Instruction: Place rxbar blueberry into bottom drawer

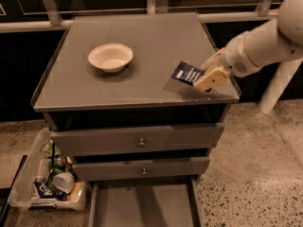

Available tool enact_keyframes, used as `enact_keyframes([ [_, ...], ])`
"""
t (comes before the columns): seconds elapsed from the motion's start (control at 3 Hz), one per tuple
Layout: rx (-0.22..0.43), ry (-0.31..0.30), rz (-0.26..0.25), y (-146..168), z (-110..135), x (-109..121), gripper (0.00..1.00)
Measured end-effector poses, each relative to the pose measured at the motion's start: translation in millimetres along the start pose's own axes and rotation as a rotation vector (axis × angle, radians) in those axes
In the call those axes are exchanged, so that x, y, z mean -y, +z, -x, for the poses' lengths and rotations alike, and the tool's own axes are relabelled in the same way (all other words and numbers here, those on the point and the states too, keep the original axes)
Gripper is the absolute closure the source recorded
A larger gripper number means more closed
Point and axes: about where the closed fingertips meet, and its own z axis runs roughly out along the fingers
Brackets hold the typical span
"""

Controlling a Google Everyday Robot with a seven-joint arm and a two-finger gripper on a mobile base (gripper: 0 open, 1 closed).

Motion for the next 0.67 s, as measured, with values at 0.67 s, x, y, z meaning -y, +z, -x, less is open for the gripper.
enact_keyframes([
  [0.67,-0.002,-0.046,-0.048,-25.0,-46.5,-55.9,1.00],
])
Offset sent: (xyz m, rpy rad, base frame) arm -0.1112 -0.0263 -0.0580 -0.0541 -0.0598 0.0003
